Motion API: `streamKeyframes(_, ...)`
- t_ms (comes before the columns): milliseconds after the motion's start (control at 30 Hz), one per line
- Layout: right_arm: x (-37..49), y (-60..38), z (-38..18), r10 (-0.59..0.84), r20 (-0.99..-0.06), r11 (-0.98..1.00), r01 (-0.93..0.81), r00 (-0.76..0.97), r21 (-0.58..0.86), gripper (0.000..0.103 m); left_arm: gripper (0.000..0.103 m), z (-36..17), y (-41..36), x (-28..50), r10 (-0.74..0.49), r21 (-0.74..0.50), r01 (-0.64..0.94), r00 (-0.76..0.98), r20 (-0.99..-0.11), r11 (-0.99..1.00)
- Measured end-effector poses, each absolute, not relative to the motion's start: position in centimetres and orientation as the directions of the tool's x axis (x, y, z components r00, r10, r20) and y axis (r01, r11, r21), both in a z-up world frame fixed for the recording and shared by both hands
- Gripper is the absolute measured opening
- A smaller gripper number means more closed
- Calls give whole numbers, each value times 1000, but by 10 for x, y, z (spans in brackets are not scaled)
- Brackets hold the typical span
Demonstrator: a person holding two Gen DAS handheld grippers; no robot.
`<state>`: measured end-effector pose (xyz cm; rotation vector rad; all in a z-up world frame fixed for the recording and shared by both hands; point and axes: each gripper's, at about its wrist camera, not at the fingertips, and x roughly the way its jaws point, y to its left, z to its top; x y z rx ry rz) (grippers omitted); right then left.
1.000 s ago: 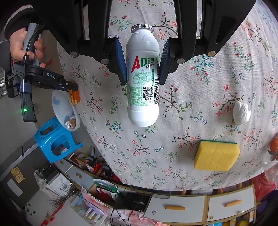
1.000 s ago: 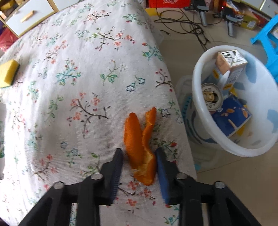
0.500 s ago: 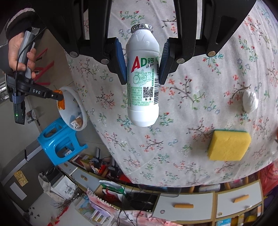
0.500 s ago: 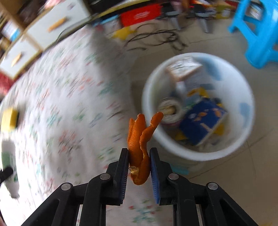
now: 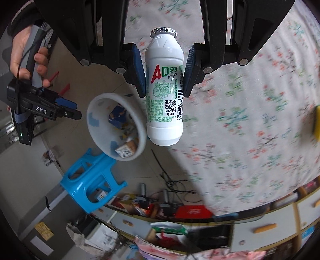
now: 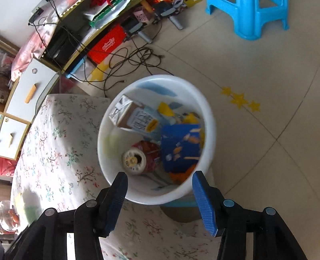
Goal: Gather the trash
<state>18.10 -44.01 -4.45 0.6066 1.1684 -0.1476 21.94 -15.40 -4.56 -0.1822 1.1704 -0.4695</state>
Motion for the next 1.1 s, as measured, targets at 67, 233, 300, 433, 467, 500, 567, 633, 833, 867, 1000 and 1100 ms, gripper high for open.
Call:
streamKeyframes(67,176,-445,-43,185,-898,839,411,399,356,61,38,-48,-179,224,-456,-374,294,296,-839,880)
streamKeyframes(233,165,-465,-43,131,-907,853,421,400,309,64,38,-58,-236,236,-473,-371,351,270,-839,860)
streamKeyframes(300,161,-474,-45,127,-909,849,431,397,307,65,38,-60,-254,242,-472,-364,368,267,-840,856)
streamKeyframes(433,154,-487,-47,132,-910,837,447,393,315,65,38,-64,-280,251,-465,-345,391,273,-842,853)
streamKeyframes(467,153,-489,-47,133,-910,835,450,393,316,65,38,-64,-285,253,-467,-344,395,275,-840,852)
streamKeyframes(500,152,-492,-47,133,-909,832,453,395,319,65,38,-64,-290,255,-472,-345,402,280,-836,848)
streamKeyframes(567,149,-495,-47,136,-908,830,454,397,323,65,41,-62,-295,255,-484,-337,426,305,-820,839)
streamKeyframes(633,147,-497,-46,140,-906,829,453,399,328,65,56,-60,-300,256,-457,-306,427,316,-831,851)
streamKeyframes(833,146,-497,-41,139,-900,836,439,413,331,67,74,-50,-290,254,-390,-243,395,352,-851,886)
streamKeyframes(867,146,-496,-40,137,-899,838,436,416,329,67,76,-48,-285,253,-380,-232,392,358,-853,890)
streamKeyframes(1000,148,-489,-38,143,-896,842,424,420,333,68,79,-44,-261,248,-356,-214,369,376,-855,904)
streamKeyframes(1100,151,-483,-35,145,-894,846,415,423,334,68,83,-41,-238,243,-332,-200,345,385,-861,917)
